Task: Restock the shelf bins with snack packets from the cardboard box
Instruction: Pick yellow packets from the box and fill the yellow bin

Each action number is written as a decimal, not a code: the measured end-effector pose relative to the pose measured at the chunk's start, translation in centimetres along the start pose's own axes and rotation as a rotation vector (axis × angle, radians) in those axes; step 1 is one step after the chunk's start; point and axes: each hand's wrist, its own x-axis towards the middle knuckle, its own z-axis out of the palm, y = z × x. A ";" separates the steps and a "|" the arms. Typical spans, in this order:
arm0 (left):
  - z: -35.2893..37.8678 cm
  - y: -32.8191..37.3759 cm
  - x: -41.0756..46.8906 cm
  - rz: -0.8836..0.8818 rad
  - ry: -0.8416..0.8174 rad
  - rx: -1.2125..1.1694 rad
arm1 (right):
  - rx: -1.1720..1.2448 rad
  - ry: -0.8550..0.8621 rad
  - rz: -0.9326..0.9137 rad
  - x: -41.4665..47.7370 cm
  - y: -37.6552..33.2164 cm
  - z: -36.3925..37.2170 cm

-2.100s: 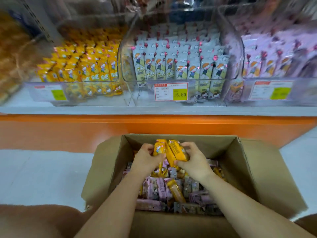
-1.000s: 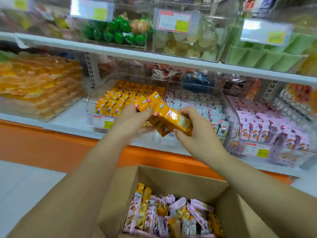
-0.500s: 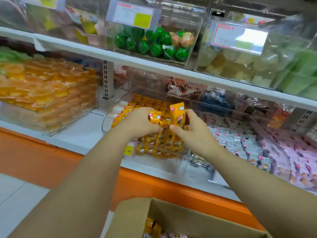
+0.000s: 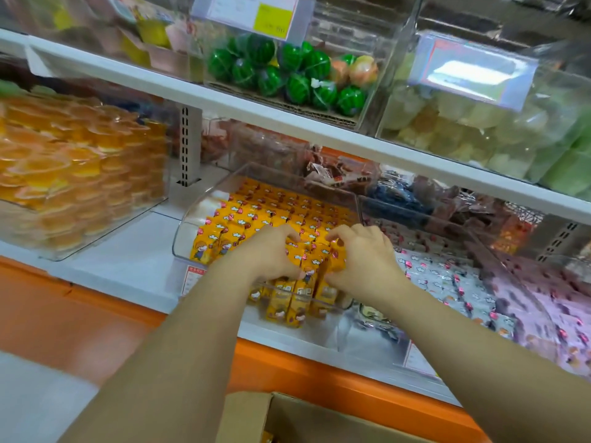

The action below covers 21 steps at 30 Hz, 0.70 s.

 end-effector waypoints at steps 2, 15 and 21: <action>0.3 0.1 0.0 0.000 0.009 0.017 | -0.001 0.002 -0.008 0.0 0.1 0.2; 1.2 1.7 -1.6 0.056 0.150 0.203 | 0.268 0.198 -0.190 -2.8 1.4 0.2; 3.0 4.6 -5.6 0.343 0.443 0.125 | 0.502 0.248 -0.254 -8.4 3.1 -0.7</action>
